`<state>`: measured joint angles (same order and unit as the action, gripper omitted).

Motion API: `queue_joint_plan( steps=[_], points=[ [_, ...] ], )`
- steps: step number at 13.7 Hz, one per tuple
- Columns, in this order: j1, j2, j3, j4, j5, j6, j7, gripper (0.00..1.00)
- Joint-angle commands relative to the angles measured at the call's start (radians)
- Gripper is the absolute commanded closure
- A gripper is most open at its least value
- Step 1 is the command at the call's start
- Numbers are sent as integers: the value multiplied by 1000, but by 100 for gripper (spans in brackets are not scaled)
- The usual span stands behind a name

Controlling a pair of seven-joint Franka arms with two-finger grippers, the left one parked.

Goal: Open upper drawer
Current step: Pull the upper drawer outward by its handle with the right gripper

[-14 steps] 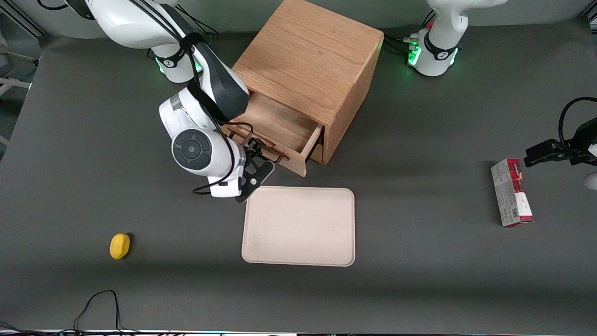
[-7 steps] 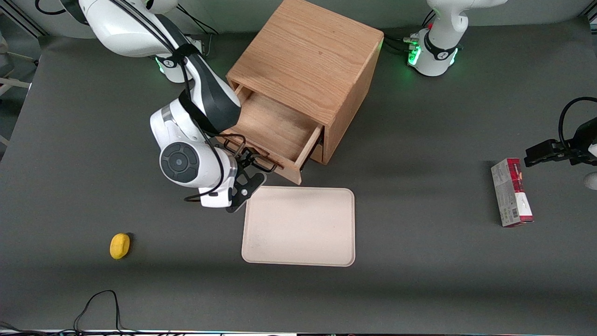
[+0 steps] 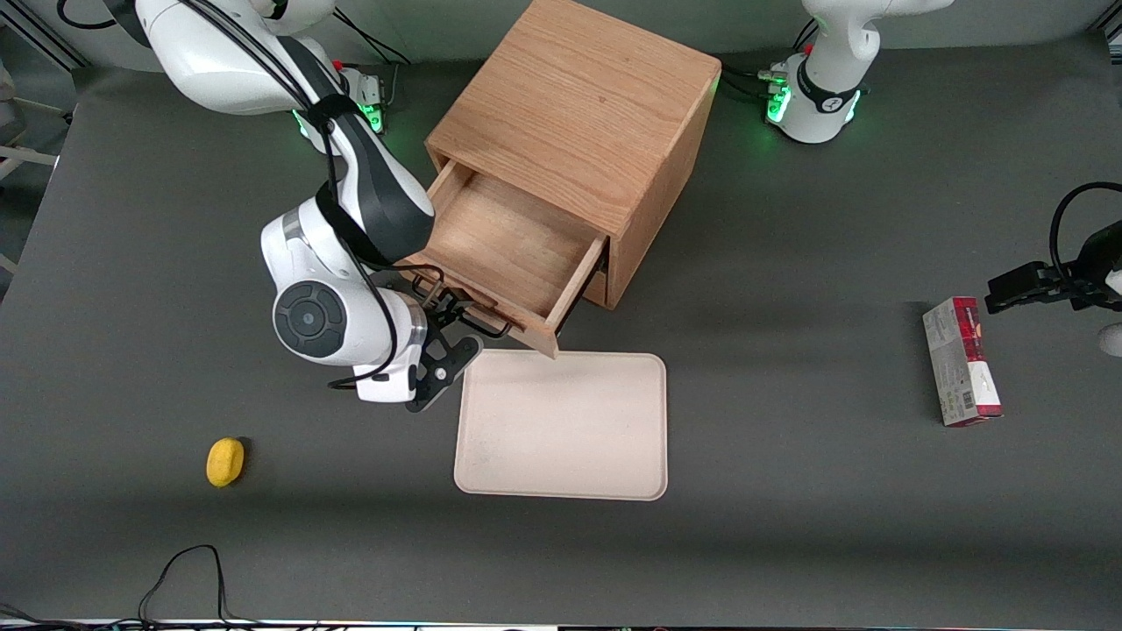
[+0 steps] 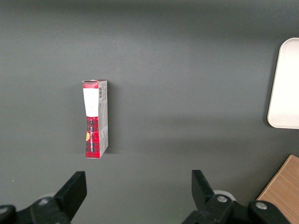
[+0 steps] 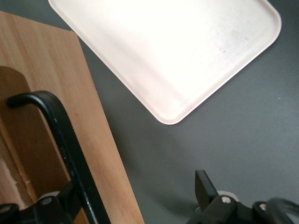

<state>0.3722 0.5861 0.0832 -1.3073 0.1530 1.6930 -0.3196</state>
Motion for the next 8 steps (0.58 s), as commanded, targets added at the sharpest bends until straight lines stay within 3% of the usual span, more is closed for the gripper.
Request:
queue_joint_plan(
  steps=[1,8],
  points=[
    [-13,50,3,75,5,5,-24,0],
    [-47,93,3,132,5,7,-24,0]
  ],
)
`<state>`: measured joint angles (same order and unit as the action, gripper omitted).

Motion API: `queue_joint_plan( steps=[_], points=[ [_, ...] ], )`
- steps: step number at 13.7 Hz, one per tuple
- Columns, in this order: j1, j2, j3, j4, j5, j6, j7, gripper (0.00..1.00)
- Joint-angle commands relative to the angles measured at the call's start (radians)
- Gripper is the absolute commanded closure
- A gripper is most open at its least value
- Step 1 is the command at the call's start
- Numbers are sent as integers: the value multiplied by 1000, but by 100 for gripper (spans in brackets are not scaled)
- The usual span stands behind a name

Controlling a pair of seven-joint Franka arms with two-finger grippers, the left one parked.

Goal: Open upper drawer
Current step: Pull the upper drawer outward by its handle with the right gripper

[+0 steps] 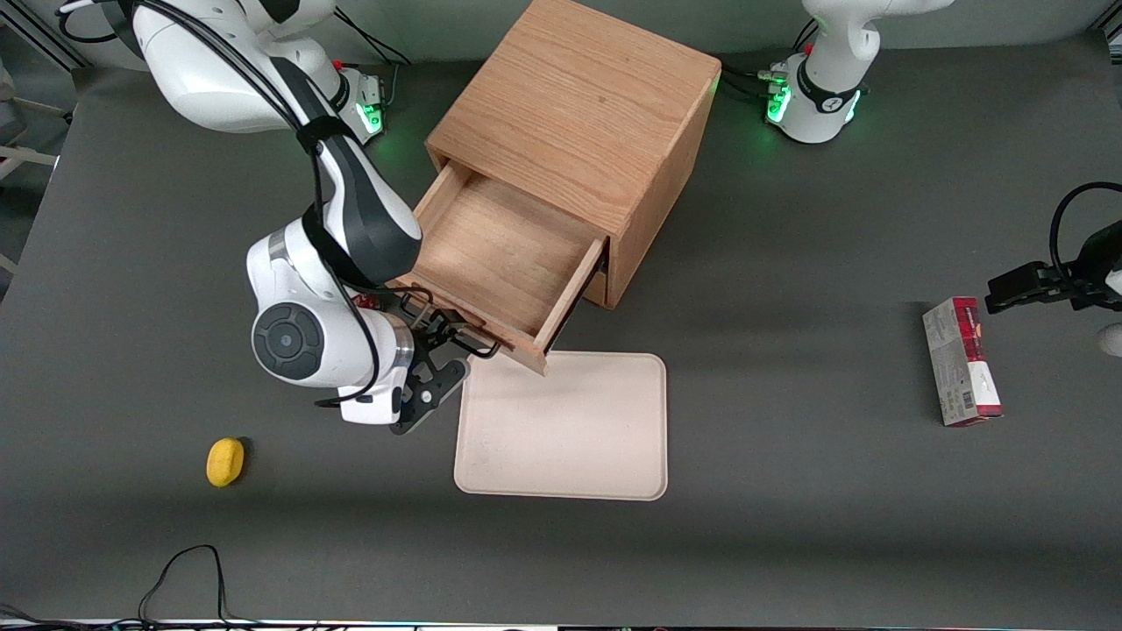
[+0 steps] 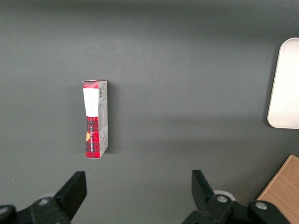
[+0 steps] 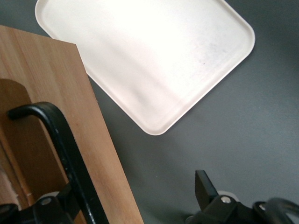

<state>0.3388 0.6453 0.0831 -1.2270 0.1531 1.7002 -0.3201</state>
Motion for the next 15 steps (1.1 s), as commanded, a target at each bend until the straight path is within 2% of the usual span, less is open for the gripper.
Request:
queue_joint_plan(
  steps=[1,15],
  points=[
    [-18,36,3,55,5,-1,-23,0],
    [-78,47,4,72,10,44,-70,0]
  ],
)
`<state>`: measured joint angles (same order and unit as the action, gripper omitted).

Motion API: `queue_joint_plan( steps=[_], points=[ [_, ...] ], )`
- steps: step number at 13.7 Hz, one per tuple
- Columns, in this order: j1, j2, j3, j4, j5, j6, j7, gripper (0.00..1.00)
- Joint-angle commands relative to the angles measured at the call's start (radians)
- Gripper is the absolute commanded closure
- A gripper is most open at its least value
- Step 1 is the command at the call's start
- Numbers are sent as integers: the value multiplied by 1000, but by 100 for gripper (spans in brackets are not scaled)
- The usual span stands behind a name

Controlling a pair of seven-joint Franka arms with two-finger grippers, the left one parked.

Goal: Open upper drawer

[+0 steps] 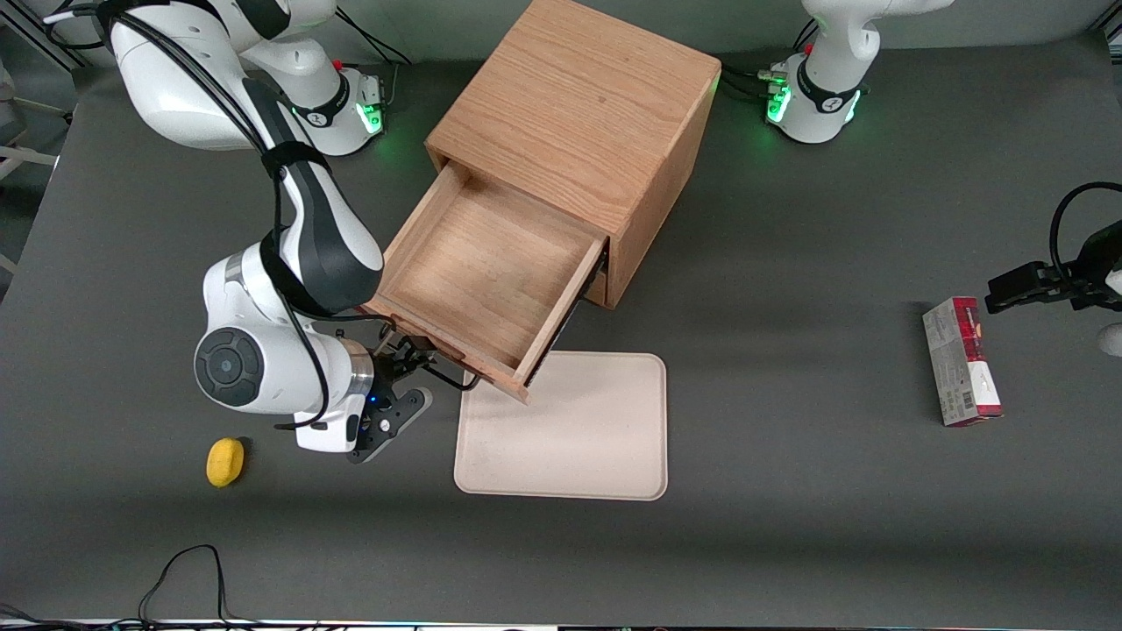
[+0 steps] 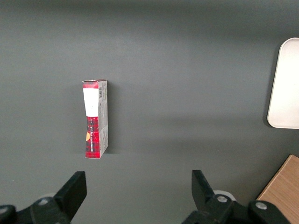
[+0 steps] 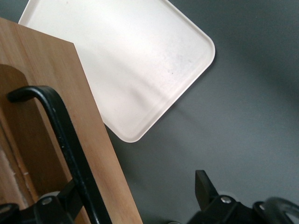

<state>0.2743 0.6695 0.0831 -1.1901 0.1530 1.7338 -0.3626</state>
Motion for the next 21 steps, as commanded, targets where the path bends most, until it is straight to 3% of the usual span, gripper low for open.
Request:
queue_joint_plan(
  steps=[1,12,17,21],
  points=[
    [-15,25,4,37,10,13,-27,0],
    [-30,16,6,61,13,9,-18,0],
    [-50,-1,7,144,63,-159,-18,0],
    [-56,-43,-3,195,56,-275,-18,0]
  ],
)
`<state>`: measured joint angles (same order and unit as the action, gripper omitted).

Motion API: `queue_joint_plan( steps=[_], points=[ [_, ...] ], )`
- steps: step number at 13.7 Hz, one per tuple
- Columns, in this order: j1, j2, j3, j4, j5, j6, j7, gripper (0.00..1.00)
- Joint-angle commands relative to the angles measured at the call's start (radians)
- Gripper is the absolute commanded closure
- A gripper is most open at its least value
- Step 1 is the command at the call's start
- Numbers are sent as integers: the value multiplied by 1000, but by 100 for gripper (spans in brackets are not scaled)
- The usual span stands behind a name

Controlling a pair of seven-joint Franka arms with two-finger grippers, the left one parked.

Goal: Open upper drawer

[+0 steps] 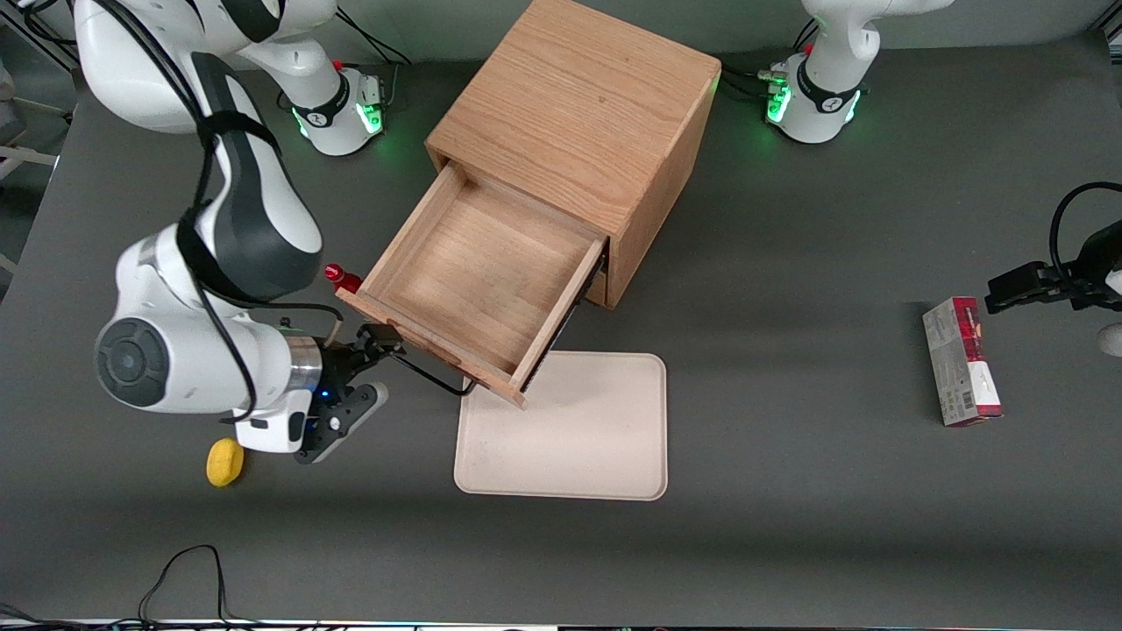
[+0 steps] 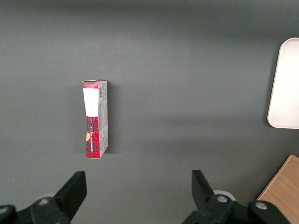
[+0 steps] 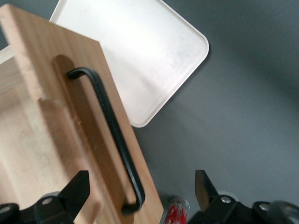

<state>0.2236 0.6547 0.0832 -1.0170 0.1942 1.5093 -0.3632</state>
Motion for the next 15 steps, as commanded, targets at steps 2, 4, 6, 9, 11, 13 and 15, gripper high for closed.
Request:
queue_joint_plan(
  steps=[2,4,6,9,11,13,15],
  points=[
    [-35,-91,-2,-17,4,-70,-43,0],
    [-29,-220,-55,-191,-1,-51,-43,0],
    [-26,-401,-117,-442,-2,43,-43,0],
    [-23,-665,-180,-792,-45,208,-19,0],
    [-24,-699,-194,-828,-56,204,146,0],
    [-26,-693,-194,-802,-79,181,277,0],
    [-29,-699,-201,-801,-104,183,293,0]
  ],
)
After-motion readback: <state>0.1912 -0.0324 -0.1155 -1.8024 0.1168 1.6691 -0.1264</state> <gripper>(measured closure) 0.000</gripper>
